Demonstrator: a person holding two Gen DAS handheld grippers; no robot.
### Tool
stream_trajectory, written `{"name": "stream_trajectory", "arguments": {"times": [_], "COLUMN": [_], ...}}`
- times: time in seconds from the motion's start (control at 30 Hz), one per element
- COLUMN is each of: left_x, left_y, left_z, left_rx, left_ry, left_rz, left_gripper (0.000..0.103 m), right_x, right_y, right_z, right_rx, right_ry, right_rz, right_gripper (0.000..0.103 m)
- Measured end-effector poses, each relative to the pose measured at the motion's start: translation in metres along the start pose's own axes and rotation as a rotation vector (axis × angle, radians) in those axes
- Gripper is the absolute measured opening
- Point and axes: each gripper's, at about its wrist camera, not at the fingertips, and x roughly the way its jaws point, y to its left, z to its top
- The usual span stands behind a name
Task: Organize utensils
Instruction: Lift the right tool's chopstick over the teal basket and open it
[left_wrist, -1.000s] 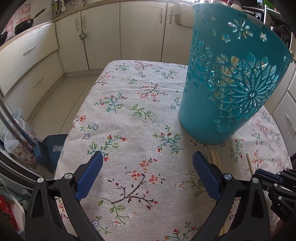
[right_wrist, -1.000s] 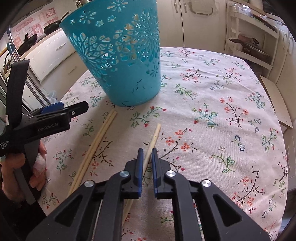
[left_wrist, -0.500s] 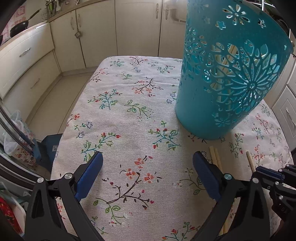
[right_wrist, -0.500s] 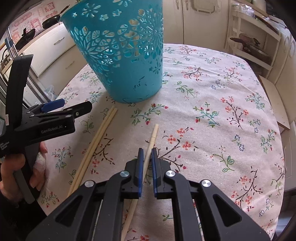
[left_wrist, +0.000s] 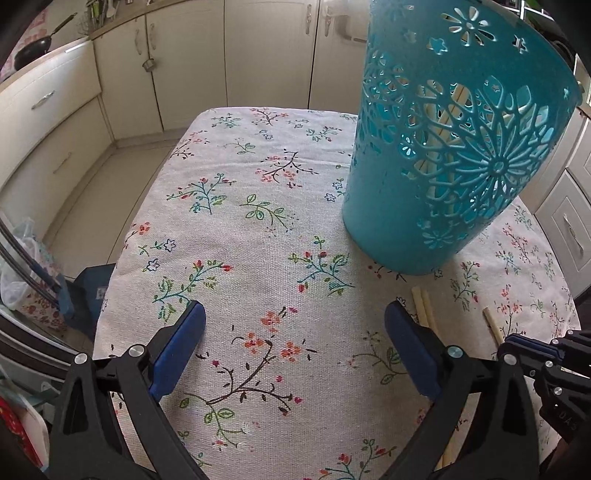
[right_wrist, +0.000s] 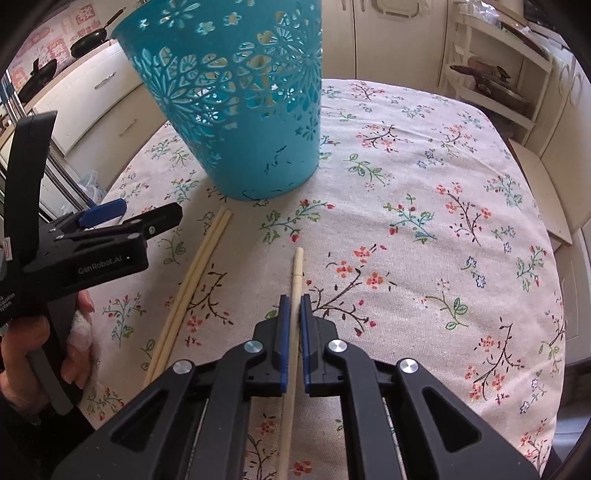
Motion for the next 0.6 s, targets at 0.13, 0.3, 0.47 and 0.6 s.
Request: {"name": "stream_trajectory", "arguments": {"times": [0.13, 0.3, 0.47, 0.6], "left_x": [-0.001, 0.0, 0.0, 0.0], "left_y": [-0.001, -0.002, -0.002, -0.002], "left_z": [0.0, 0.0, -0.001, -0.001], "left_rx": [-0.001, 0.003, 0.005, 0.006], "left_ry": [0.0, 0.002, 0.003, 0.003], "left_rz": [0.0, -0.001, 0.002, 0.001], "left_gripper": [0.094, 0.094, 0.094, 0.094], "right_x": [-0.01, -0.038, -0.065, -0.083], "right_y": [-0.009, -0.017, -0.026, -0.033], "right_z": [-0.007, -0.014, -0.012, -0.007], "right_rx": [0.047, 0.095, 0.13, 0.154], "right_ry": [-0.026, -0.11, -0.205, -0.284], "right_rz": [0.048, 0.134, 0.221, 0.284], "right_gripper": [0.006, 0.006, 0.006, 0.006]}}
